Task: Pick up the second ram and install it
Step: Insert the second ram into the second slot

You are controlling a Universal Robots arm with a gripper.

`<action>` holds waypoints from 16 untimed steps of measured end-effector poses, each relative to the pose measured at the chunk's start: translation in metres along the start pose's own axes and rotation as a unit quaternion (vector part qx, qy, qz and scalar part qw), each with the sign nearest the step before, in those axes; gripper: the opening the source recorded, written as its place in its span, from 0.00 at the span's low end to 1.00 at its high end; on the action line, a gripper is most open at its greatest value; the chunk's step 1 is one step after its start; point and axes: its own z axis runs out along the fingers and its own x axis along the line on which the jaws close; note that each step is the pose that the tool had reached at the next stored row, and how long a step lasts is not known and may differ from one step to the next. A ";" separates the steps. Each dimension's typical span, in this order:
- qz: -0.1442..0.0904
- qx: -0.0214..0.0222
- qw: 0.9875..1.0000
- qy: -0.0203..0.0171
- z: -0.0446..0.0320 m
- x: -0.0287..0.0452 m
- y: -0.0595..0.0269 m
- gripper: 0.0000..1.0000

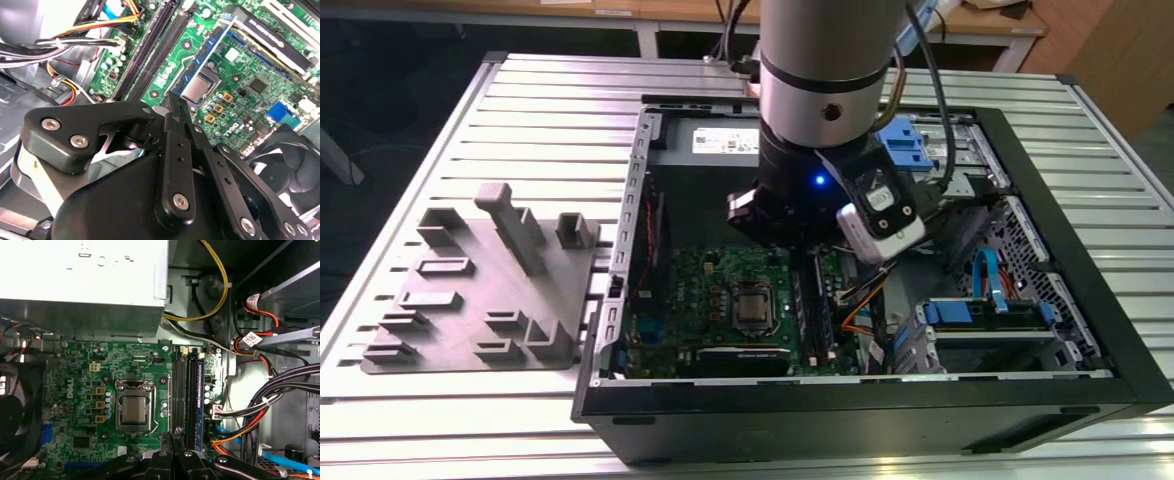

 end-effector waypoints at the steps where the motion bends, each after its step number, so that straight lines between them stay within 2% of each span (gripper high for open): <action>1: 0.000 0.000 1.000 0.000 0.0006 -0.0006 0.0000 0.08; 9: 0.000 0.000 1.000 0.000 0.0121 -0.0005 -0.0003 0.08; 16: 0.000 0.000 1.000 0.001 0.0162 -0.0067 -0.0004 0.08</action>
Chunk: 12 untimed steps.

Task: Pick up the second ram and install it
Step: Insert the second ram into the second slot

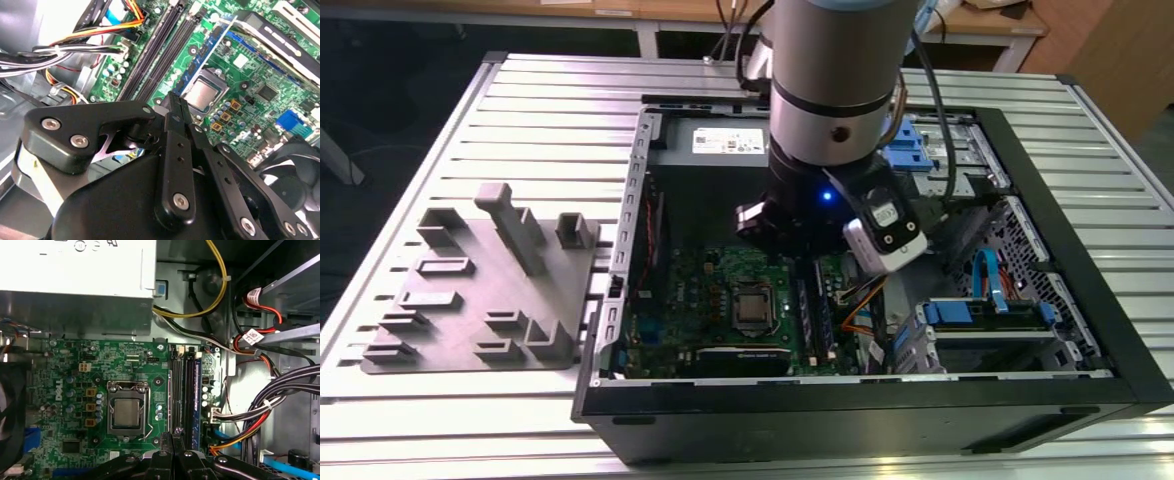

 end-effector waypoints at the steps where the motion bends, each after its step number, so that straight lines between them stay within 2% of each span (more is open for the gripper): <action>1: 0.000 0.000 1.000 0.000 0.0005 -0.0011 0.0000 0.08; 8: 0.001 0.000 1.000 0.000 0.0065 -0.0091 -0.0003 0.08; 12: 0.002 0.000 1.000 0.000 0.0102 -0.0112 -0.0004 0.08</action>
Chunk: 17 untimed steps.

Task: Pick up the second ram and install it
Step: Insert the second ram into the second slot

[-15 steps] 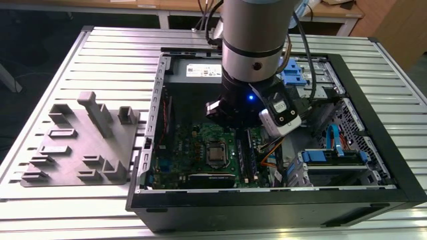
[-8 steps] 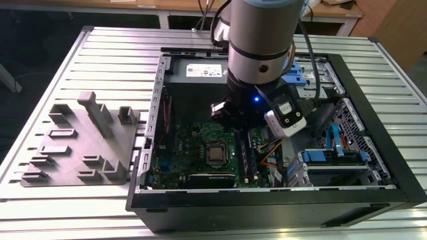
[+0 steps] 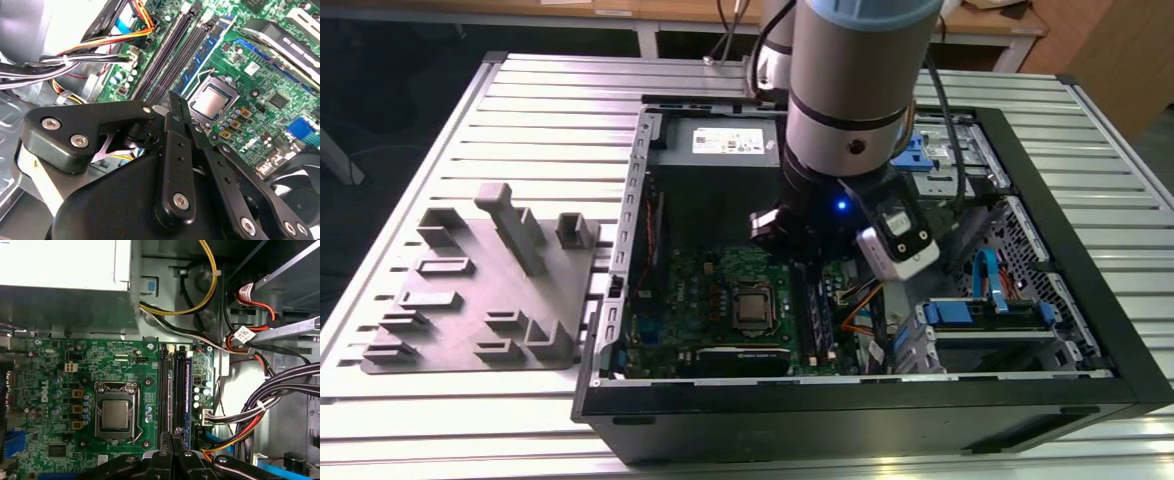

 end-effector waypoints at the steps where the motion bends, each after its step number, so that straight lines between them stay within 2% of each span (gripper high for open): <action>1: 0.000 0.000 1.000 0.000 0.0007 -0.0001 0.0000 0.08; 8: 0.001 -0.001 1.000 0.000 0.0074 -0.0052 -0.0002 0.08; 17: 0.001 -0.005 1.000 0.000 0.0152 -0.0052 0.0003 0.08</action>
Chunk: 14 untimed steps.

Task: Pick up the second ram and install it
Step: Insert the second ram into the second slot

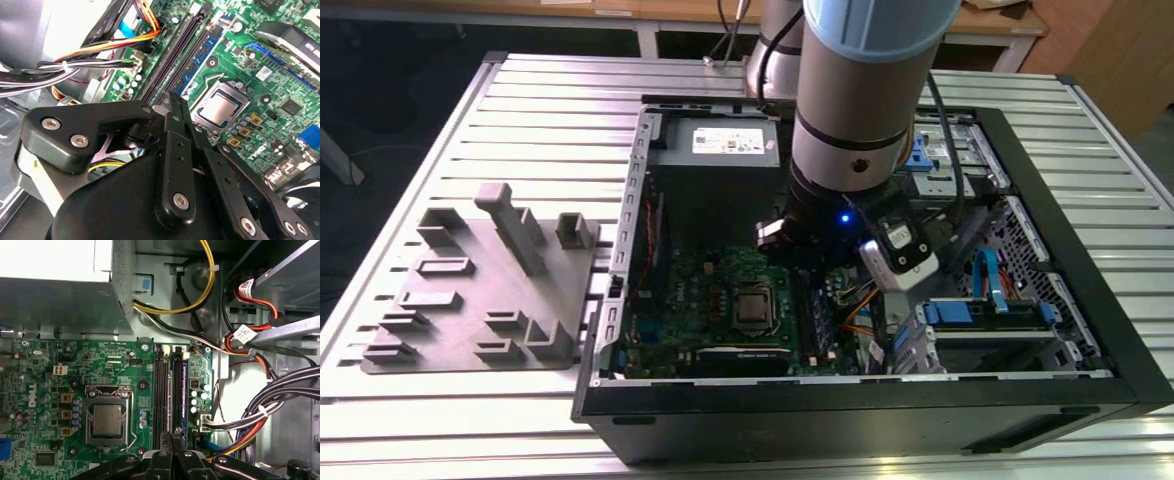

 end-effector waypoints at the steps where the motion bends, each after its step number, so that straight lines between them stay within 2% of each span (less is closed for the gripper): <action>1: 0.000 0.000 1.000 0.000 0.0008 0.0000 0.0005 0.08; 11: 0.000 -0.001 1.000 0.000 0.0025 0.0002 0.0022 0.08; 14: 0.000 -0.001 1.000 0.000 0.0061 0.0005 0.0022 0.08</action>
